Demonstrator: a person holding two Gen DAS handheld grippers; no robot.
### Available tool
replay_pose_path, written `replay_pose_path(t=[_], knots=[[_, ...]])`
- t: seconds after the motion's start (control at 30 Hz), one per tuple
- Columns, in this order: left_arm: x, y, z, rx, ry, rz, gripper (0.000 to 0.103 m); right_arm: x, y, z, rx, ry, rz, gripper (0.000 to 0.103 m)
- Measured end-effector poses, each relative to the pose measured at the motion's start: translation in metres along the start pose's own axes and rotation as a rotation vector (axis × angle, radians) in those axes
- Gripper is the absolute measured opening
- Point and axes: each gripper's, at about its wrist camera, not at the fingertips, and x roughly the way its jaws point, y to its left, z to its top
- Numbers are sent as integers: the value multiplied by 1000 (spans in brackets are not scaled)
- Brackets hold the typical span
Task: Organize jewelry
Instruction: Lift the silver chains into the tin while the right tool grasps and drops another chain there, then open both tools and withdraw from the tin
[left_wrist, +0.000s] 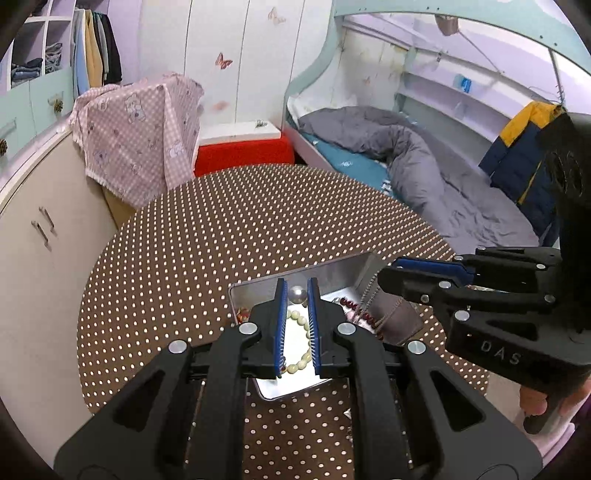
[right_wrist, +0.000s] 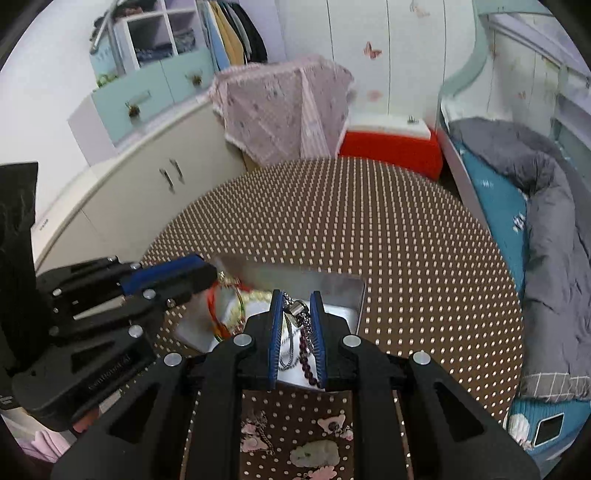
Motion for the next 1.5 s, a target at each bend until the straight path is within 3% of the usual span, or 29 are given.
replay_pose_path(t=[0.1,0.17,0.2,0.27,0.3,0.37,0.43,1.0,1.3,1.5], knots=[[6,4,-3,-17,28,-15,12,-2,-1,-1,7,-2,4,19],[8,8,-4,-36,37,-21,12,-8,-1,0,4,-20,2,41],[8,9,-5,-38,41,-17,16,-10,1,1,1,-31,-7,46],[7,11,-7,-45,36,-2,44,-16,1,2,-3,-52,-24,53],[4,12,-7,-51,19,10,67,-17,1,1,-3,-54,-23,54],[-1,14,-8,-63,-12,27,68,-19,-1,0,1,-58,-19,56],[-1,16,-7,-67,-2,3,68,-18,-2,-1,4,-53,-34,56],[-11,11,-15,-49,-10,17,68,-20,-15,-9,36,-46,-48,56],[-15,-1,-39,-37,6,-53,69,-26,-22,-39,84,-50,-51,64],[-18,-12,-64,-15,20,-44,69,-29,-26,-60,98,-40,-68,65]])
